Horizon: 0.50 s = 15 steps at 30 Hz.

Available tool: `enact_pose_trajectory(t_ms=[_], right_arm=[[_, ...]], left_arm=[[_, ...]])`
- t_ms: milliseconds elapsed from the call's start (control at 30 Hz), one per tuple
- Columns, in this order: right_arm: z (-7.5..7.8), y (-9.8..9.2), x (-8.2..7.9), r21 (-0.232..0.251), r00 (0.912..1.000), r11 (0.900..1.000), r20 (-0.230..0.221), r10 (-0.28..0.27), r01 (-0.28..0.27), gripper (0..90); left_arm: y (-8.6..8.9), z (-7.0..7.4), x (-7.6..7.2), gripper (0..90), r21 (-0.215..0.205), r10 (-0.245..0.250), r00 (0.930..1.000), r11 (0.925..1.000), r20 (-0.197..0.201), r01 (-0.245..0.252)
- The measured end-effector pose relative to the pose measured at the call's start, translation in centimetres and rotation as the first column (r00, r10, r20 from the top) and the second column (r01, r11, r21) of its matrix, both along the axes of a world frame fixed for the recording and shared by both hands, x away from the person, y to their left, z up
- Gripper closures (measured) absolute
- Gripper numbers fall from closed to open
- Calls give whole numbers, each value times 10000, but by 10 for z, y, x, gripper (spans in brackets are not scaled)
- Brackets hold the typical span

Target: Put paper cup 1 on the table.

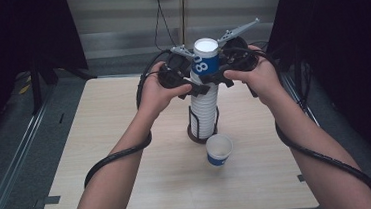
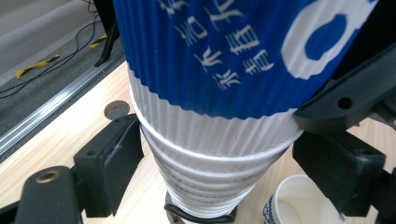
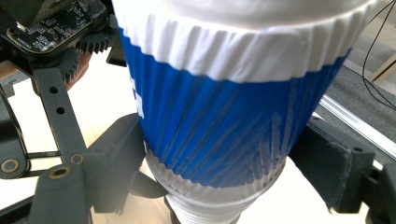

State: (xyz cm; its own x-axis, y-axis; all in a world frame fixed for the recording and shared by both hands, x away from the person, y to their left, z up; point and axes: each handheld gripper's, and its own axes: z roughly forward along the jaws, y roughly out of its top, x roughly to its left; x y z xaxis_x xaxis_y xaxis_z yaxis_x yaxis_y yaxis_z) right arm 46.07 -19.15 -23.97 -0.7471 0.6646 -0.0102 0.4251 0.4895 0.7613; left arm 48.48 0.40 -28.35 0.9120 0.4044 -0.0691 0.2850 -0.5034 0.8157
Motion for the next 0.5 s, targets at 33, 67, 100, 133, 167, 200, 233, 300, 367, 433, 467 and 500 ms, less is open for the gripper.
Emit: enact_pose_trajectory(t_ms=[33, 67, 100, 133, 167, 200, 233, 300, 367, 433, 467, 500], right_arm=[[0, 0, 0, 2, 10000, 10000, -9, -1, 1, 188], [0, 0, 0, 55, 10000, 10000, -2, -8, 8, 190], [0, -1, -1, 70, 10000, 10000, -9, -16, 16, 191], [0, -1, -1, 131, 10000, 9999, 32, -11, 10, 193], [1, -1, -1, 164, 10000, 9999, 54, -53, 53, 194], [1, -1, -1, 126, 10000, 9999, 36, -59, 58, 194], [1, -1, -1, 103, 10000, 9999, 39, -68, 68, 195], [2, -2, -1, 85, 10000, 9999, 29, -57, 57, 196], [3, -2, -2, 206, 10000, 9998, 65, -76, 75, 202], [4, -3, -2, 331, 9998, 9994, 147, -124, 119, 205], [3, -3, -2, 349, 9998, 9993, 152, -134, 129, 205], [3, -3, -2, 362, 9998, 9993, 165, -126, 120, 205]], left_arm=[[0, 0, -1, 161, 36, 7, 10000, 10000, 4, -7], [0, 0, -1, 162, 57, -6, 10000, 10000, -11, 6], [0, 0, -1, 162, 70, 0, 10000, 10000, -39, 1], [0, 0, 0, 162, 94, -4, 10000, 10000, -43, 4], [0, 0, -1, 163, 74, 25, 10000, 10000, -72, -24], [0, 0, -1, 163, 87, 26, 10000, 10000, -81, -25], [-1, 0, -1, 163, 120, 11, 10000, 9999, -93, -10], [-1, -1, -1, 163, 135, 2, 10000, 9999, -51, -2], [0, -1, -1, 164, 205, -20, 9999, 9998, -100, 22], [0, -3, -1, 236, 696, -46, 9999, 9976, -134, 55], [1, -4, -1, 237, 556, -81, 9999, 9984, -123, 88], [3, -5, 0, 239, 464, -123, 9998, 9988, -138, 129]])
